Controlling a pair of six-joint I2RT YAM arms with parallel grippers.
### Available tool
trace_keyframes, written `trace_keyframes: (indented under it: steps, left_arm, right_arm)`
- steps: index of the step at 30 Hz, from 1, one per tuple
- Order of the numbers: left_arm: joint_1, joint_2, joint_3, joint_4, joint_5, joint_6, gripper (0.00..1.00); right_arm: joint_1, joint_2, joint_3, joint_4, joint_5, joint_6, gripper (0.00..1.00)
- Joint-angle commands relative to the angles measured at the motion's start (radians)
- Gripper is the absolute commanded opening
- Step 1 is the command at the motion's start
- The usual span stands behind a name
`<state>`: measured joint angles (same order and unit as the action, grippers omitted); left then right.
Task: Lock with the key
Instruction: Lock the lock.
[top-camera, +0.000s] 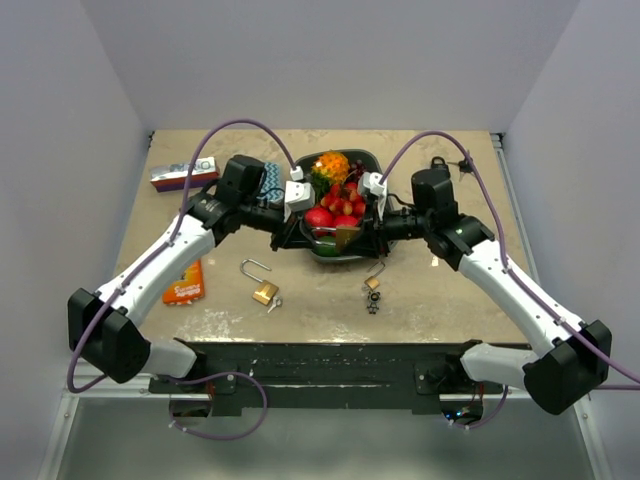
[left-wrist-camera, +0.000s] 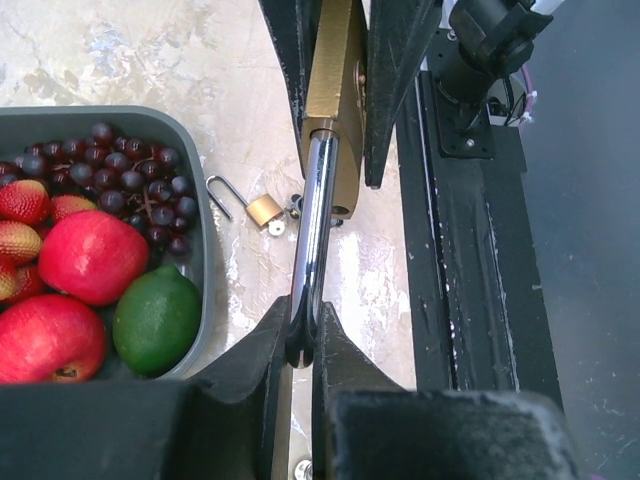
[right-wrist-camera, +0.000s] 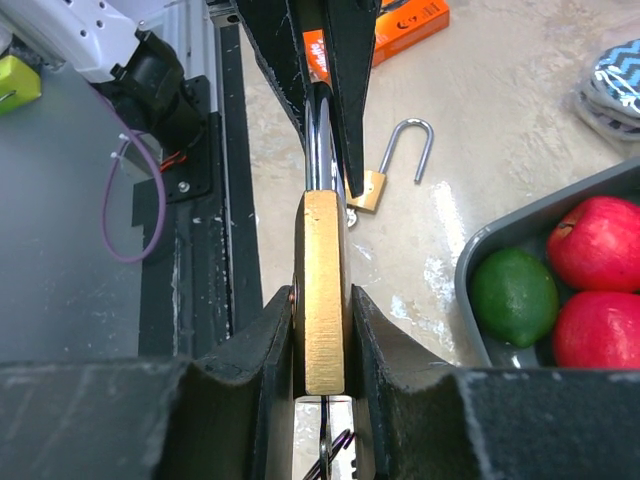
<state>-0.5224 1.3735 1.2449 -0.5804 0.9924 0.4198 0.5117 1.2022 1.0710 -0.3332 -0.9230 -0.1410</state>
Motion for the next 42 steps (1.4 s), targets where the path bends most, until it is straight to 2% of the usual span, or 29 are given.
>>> trace_keyframes:
  steps: [1, 9, 15, 16, 18, 20, 23, 26, 34, 39, 41, 42]
  left_arm:
    - [-0.142, 0.025, 0.007, 0.318, 0.193, -0.105, 0.0]
    - [-0.165, 0.041, 0.01, 0.366, 0.216, -0.148, 0.0]
    - [-0.165, 0.036, 0.004, 0.393, 0.209, -0.142, 0.0]
    - [-0.166, 0.033, 0.007, 0.351, 0.206, -0.118, 0.0]
    - [-0.165, 0.03, 0.033, 0.265, 0.186, 0.023, 0.0]
    - [-0.166, 0.038, 0.068, 0.153, 0.173, 0.127, 0.0]
    - [-0.165, 0.061, 0.112, 0.041, 0.184, 0.184, 0.0]
    - [-0.166, 0.064, 0.12, 0.014, 0.196, 0.174, 0.0]
    - [-0.165, 0.052, 0.12, 0.03, 0.177, 0.143, 0.0]
    - [-0.154, 0.029, 0.12, -0.03, 0.143, 0.174, 0.0]
    - [-0.156, 0.021, 0.114, -0.019, 0.144, 0.168, 0.0]
    - [-0.154, 0.018, 0.108, 0.037, 0.143, 0.153, 0.0]
  right_arm:
    - [0.113, -0.001, 0.017, 0.322, -0.01, 0.009, 0.0]
    - [0.126, -0.021, -0.006, 0.382, 0.032, -0.078, 0.0]
    - [0.129, -0.016, -0.006, 0.381, -0.054, -0.032, 0.0]
    - [0.131, -0.015, -0.005, 0.369, -0.063, -0.031, 0.0]
    - [0.129, -0.015, 0.004, 0.306, -0.082, -0.064, 0.0]
    - [0.131, -0.03, 0.003, 0.266, -0.068, -0.149, 0.0]
    - [0.133, -0.046, 0.007, 0.217, -0.013, -0.261, 0.0]
    - [0.131, -0.058, 0.014, 0.227, 0.019, -0.324, 0.0]
    - [0.139, -0.075, -0.014, 0.289, 0.062, -0.33, 0.0]
    - [0.139, -0.082, 0.01, 0.211, 0.064, -0.361, 0.0]
    - [0.137, -0.089, 0.003, 0.223, 0.058, -0.353, 0.0]
    - [0.139, -0.086, 0.0, 0.235, 0.046, -0.323, 0.0]
